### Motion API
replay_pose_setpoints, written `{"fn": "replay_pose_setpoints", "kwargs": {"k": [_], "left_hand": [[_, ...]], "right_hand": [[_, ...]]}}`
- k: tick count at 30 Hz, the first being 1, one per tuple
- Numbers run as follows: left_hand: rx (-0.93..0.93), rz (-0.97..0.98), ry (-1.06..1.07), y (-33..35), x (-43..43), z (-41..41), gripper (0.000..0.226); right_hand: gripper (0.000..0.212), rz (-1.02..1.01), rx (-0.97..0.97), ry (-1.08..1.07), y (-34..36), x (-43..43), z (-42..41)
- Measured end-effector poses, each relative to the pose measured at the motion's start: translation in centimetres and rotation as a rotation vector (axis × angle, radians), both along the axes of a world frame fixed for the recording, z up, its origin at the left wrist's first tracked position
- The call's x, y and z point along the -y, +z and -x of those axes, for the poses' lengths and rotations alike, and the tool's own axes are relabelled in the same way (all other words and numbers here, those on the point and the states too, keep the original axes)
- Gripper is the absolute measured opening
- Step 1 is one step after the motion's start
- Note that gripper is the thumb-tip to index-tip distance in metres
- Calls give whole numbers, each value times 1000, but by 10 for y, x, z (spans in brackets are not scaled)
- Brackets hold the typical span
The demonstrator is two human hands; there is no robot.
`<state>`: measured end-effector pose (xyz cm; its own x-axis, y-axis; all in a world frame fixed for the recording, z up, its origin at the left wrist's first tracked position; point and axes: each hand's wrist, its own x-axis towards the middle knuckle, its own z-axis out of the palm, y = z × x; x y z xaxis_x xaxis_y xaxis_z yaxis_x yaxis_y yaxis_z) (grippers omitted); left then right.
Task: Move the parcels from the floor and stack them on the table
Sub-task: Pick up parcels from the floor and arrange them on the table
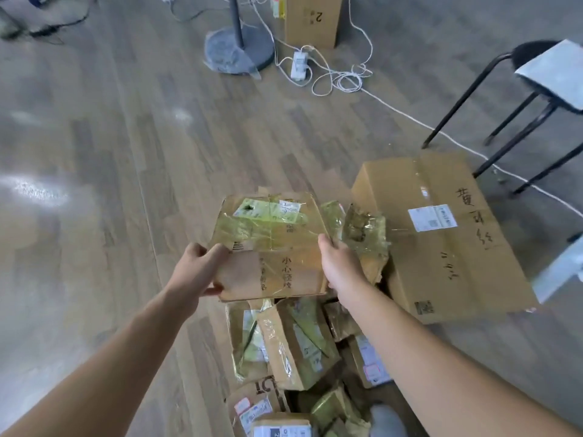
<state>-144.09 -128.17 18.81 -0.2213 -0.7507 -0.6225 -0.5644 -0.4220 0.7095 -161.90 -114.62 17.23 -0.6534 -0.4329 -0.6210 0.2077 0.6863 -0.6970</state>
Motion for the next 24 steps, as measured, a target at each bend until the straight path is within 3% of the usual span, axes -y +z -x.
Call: {"fn": "replay_pose_setpoints", "kwargs": {"k": [7, 10, 13, 15, 24], "left_hand": [[-205, -201, -62, 237, -127, 53, 45], [-310, -234, -137, 311, -182, 88, 52], [-363, -240, -239, 369, -235, 128, 48], [-393, -218, -325, 406, -271, 160, 45], [-509, 196, -574, 549, -477, 314, 26]], "right_hand": [[50, 146, -68, -194, 266, -112, 53], [59, 178, -208, -287, 357, -170, 79], [39, 237, -361, -379, 432, -238, 109], [22, 282, -429, -438, 472, -292, 133], [8, 399, -678, -773, 604, -571, 241]]}}
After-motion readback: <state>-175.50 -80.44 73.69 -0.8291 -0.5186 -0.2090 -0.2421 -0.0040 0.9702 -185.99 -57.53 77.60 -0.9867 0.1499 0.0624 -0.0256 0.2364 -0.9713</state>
